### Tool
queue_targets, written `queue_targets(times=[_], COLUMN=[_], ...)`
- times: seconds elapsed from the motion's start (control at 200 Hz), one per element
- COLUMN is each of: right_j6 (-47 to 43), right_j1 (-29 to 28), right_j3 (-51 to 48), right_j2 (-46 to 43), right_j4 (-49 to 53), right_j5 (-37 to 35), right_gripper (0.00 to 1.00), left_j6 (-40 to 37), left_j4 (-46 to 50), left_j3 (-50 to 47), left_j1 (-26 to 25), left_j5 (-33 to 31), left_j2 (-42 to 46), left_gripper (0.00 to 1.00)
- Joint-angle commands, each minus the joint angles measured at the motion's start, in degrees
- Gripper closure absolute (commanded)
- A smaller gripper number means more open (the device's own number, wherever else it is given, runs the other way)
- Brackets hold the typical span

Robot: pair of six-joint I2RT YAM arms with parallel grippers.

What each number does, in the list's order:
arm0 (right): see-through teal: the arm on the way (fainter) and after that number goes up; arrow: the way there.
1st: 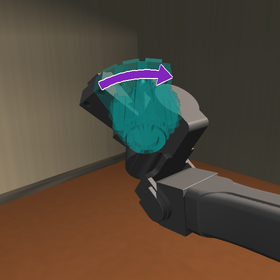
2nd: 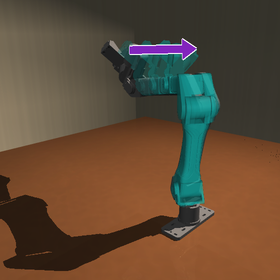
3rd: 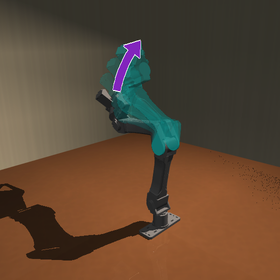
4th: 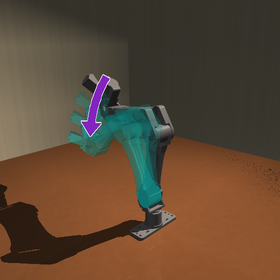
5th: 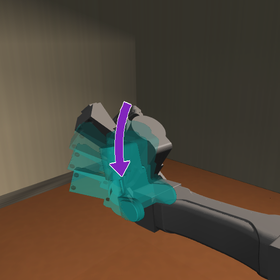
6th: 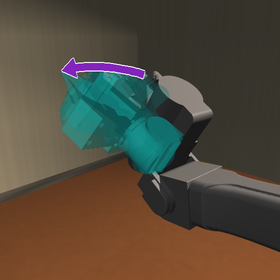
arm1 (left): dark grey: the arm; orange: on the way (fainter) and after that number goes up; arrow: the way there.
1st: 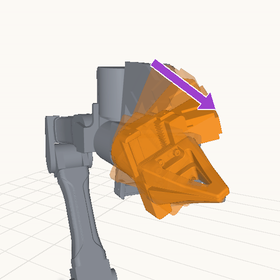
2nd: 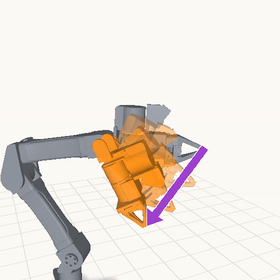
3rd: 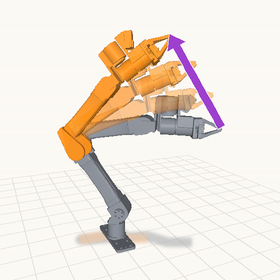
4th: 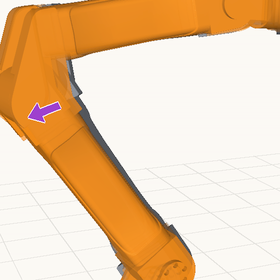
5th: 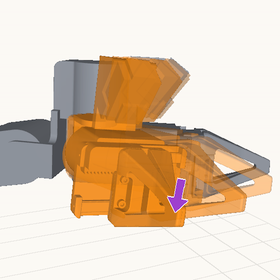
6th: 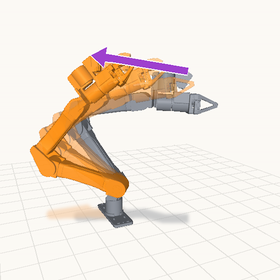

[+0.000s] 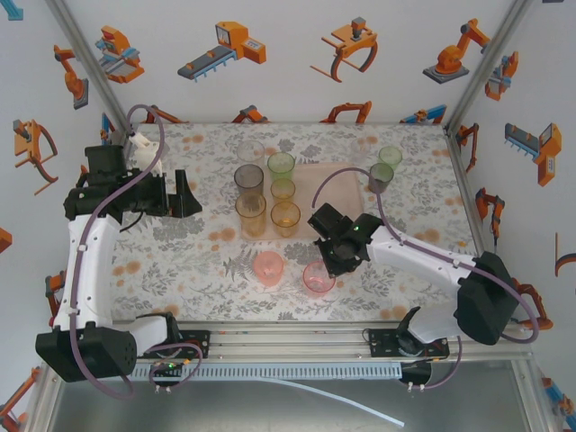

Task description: Place the glasses into the tray

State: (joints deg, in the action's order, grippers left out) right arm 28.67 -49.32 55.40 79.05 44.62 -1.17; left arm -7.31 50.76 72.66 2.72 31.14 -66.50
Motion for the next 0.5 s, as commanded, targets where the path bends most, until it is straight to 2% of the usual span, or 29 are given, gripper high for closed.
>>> queue_targets(times=[0.0, 0.496], right_j6=[0.6, -2.2], right_j1=[-0.4, 2.0], right_j3=[1.5, 7.6], right_j2=[-1.9, -1.7], right_j4=[1.2, 5.2], right_j5=[-1.6, -3.6], right_gripper=[0.93, 0.93], left_j6=[0.2, 0.1], left_j4=[-0.4, -0.4], left_j3=[-0.5, -0.4], left_j1=[0.4, 0.5], left_j5=[0.9, 0.6], left_j2=[1.0, 0.9], left_gripper=[0.03, 0.03])
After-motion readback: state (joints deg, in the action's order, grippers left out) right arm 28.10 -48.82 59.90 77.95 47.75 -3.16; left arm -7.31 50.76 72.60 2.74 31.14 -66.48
